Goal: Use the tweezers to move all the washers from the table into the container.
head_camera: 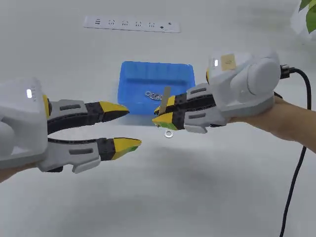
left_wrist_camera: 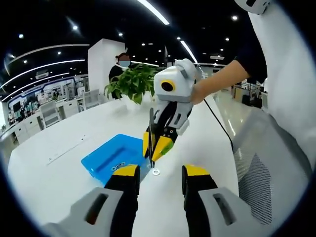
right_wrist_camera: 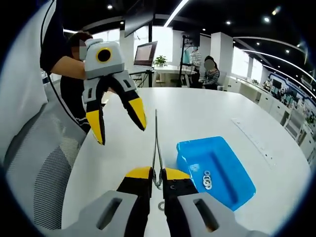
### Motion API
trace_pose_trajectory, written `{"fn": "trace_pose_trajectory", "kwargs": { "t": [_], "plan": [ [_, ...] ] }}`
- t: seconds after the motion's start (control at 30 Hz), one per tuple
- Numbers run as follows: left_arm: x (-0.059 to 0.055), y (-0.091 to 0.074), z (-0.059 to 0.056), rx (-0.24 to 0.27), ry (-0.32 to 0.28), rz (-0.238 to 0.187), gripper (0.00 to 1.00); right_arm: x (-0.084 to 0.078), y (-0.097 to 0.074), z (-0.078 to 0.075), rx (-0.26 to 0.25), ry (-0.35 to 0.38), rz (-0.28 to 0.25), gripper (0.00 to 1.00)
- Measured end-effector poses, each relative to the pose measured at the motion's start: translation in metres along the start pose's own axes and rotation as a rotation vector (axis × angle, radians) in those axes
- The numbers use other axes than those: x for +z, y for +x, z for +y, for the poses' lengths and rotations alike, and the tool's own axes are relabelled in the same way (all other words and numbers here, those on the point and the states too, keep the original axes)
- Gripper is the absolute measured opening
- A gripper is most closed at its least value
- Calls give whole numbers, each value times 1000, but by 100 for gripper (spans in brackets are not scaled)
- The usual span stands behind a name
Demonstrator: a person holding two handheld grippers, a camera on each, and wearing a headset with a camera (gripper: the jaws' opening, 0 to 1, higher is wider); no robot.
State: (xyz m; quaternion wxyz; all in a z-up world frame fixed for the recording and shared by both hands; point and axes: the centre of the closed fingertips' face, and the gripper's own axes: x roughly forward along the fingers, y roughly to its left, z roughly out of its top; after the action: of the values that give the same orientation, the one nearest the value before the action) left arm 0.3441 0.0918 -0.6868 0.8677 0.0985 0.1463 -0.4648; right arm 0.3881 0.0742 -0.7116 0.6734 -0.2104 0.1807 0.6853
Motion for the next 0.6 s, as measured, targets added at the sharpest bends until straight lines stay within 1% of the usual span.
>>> {"fn": "trace_pose_trajectory", "kwargs": {
  "t": [0.03,0.07,0.1,0.2,0.3,0.37,0.43,0.5,0.57,0.6],
  "plan": [
    [4,-4,5,35,-23,-30,42,3,-2,-2,-4,-5,-2,8],
    [7,-6,6,47,-48,-54,46,5,-3,-3,-6,-9,-3,8],
    [9,-10,7,48,-82,-75,48,9,-6,-6,-11,-14,-6,8],
    [7,-17,10,69,-62,-70,51,15,-11,-15,-27,-24,-11,8],
    [2,-20,11,78,-63,-57,54,19,-14,-28,-55,-27,-16,9],
    [-1,-20,10,81,-67,-50,57,20,-15,-37,-72,-30,-14,9],
    [-3,-21,9,87,-67,-47,59,20,-15,-46,-86,-40,-6,9],
    [-4,-21,9,91,-68,-44,61,20,-14,-54,-90,-36,-8,9],
    [-7,-20,8,94,-61,-34,62,19,-11,-63,-96,-36,-5,9],
    [-8,-20,7,94,-47,-28,62,17,-8,-69,-100,-34,0,9]
  ]
}}
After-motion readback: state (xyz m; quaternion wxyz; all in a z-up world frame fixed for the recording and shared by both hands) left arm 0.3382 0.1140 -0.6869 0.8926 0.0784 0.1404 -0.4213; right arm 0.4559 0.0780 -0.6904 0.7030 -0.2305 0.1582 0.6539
